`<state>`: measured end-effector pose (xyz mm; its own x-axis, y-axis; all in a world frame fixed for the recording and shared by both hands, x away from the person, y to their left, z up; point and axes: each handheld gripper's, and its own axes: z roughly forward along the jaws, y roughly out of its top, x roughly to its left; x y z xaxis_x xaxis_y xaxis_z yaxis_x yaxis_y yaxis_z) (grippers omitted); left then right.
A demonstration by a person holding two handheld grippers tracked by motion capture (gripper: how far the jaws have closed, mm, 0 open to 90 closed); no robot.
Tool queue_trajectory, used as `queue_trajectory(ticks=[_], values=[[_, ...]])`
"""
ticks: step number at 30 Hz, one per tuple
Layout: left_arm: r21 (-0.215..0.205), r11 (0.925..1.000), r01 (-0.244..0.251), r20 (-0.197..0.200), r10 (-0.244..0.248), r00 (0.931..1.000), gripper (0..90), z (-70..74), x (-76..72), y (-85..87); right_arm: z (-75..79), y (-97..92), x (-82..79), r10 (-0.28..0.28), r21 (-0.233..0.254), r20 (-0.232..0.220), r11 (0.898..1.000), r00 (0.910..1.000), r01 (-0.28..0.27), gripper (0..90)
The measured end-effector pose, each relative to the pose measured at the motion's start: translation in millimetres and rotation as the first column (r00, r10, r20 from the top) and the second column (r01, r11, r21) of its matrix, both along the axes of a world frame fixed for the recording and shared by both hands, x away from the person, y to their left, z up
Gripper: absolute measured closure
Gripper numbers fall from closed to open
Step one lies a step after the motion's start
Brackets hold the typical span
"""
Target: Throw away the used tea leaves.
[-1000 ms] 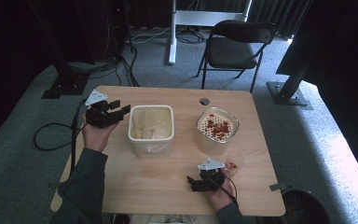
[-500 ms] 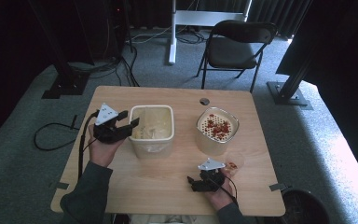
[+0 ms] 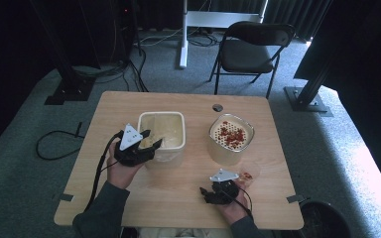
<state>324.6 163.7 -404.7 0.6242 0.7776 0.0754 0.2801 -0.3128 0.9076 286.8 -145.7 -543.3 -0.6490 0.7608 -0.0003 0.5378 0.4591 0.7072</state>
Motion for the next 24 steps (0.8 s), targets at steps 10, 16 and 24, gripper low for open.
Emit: queue_trajectory(ticks=[10, 16, 24], values=[[0.01, 0.999, 0.045, -0.008, -0.045, 0.999, 46.0, -25.0, -15.7, -8.5, 17.3, 4.7, -10.4, 0.067, -0.003, 0.043, 0.998, 0.9968, -0.067, 33.5], [0.001, 0.9985, 0.055, 0.003, -0.055, 0.9985, 45.9, -31.2, -24.7, -9.8, 32.9, 4.8, -17.4, 0.08, -0.028, 0.095, 0.997, 0.9923, -0.078, 32.9], [0.016, 0.9943, 0.105, 0.031, -0.106, 0.9939, 45.8, -31.7, -37.6, -14.0, 58.5, -7.9, -19.1, 0.039, 0.008, 0.169, 0.999, 0.9848, -0.041, 31.2]])
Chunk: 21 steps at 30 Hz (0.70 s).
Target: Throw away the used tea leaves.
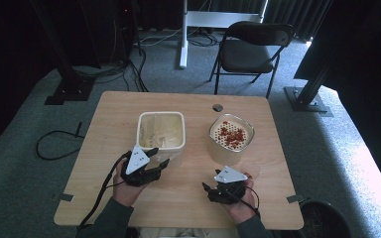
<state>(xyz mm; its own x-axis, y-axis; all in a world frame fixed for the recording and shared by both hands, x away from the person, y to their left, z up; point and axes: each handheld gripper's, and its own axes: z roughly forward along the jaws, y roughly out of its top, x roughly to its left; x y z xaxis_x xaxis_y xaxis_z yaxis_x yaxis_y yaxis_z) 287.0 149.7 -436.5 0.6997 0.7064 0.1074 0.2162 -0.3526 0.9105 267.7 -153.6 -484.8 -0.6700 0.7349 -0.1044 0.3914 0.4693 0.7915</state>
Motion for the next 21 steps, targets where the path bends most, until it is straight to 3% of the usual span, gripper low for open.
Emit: queue_trajectory(ticks=[10, 15, 21], values=[[-0.003, 0.9998, 0.021, -0.008, -0.021, 0.9997, 45.5, -17.4, -1.6, 0.2, 31.3, -26.2, -1.2, -0.086, 0.044, 0.094, 0.996, 0.9918, 0.082, 24.4], [0.017, 0.9997, 0.016, -0.017, -0.016, 0.9997, 45.6, -25.2, -2.4, -1.0, 39.9, -39.5, -1.9, -0.113, 0.047, 0.112, 0.993, 0.9873, 0.108, 23.9], [0.035, 0.9993, 0.013, -0.047, -0.011, 0.9989, 45.7, -36.9, 0.5, -0.9, 44.6, -62.7, -4.5, -0.188, 0.063, 0.134, 0.981, 0.973, 0.181, 22.5]])
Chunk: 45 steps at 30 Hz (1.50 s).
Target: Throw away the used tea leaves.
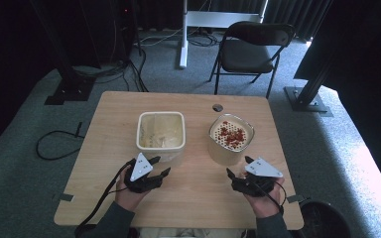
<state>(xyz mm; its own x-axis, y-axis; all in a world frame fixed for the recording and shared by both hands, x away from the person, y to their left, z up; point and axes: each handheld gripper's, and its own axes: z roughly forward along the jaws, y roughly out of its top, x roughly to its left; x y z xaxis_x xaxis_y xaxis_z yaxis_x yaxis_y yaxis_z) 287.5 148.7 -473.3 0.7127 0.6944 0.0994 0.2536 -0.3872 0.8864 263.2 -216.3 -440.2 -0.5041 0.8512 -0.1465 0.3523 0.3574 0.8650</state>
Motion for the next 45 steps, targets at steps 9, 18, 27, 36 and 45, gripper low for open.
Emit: queue_trajectory(ticks=[9, 18, 27, 36, 45], values=[[0.003, 1.0, -0.007, -0.037, 0.007, 0.9993, 45.8, -13.9, 2.7, -2.5, -2.2, -38.8, -4.8, -0.089, 0.05, 0.008, 0.995, 0.996, 0.088, 14.9], [0.008, 1.0, -0.003, -0.065, 0.004, 0.9979, 45.9, -23.2, 4.4, -6.2, -29.3, -59.4, -1.1, -0.043, 0.127, 0.003, 0.991, 0.9991, 0.042, 12.4], [0.014, 0.9999, -0.005, -0.075, 0.006, 0.9971, 46.3, -26.7, 5.8, -5.6, -47.9, -59.3, 5.4, -0.028, 0.15, -0.044, 0.988, 0.9986, 0.034, 9.9], [0.008, 0.9999, -0.01, -0.08, 0.011, 0.9967, 46.3, -27.3, 7.1, -4.5, -66.1, -58.6, 14.6, -0.008, 0.163, -0.074, 0.986, 0.9972, 0.02, 10.0], [0.006, 0.9999, -0.013, -0.083, 0.013, 0.9965, 46.3, -27.7, 8.1, -3.6, -77.9, -58.3, 22.9, 0.006, 0.162, -0.098, 0.987, 0.9952, 0.01, 13.4]])
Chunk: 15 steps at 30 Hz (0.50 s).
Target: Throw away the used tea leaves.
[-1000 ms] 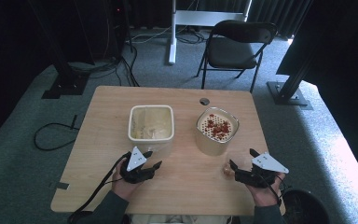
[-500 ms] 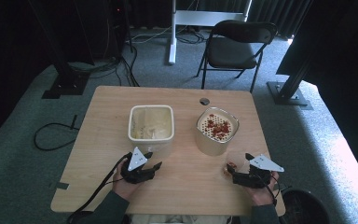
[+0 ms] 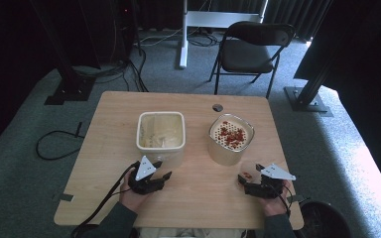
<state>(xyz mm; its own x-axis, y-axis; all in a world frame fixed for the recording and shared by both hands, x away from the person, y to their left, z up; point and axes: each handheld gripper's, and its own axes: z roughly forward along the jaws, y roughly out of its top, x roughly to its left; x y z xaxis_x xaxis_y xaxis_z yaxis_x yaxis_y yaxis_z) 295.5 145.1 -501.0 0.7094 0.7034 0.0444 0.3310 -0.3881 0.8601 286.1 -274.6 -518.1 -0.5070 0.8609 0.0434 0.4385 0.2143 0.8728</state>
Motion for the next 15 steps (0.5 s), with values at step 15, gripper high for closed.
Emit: queue_trajectory(ticks=[15], values=[[0.01, 0.9999, -0.001, -0.013, 0.001, 0.9999, 46.2, -3.6, 2.4, 0.3, -1.7, -7.3, -2.7, -0.006, 0.01, 0.042, 1.0, 0.9991, 0.006, 31.7]])
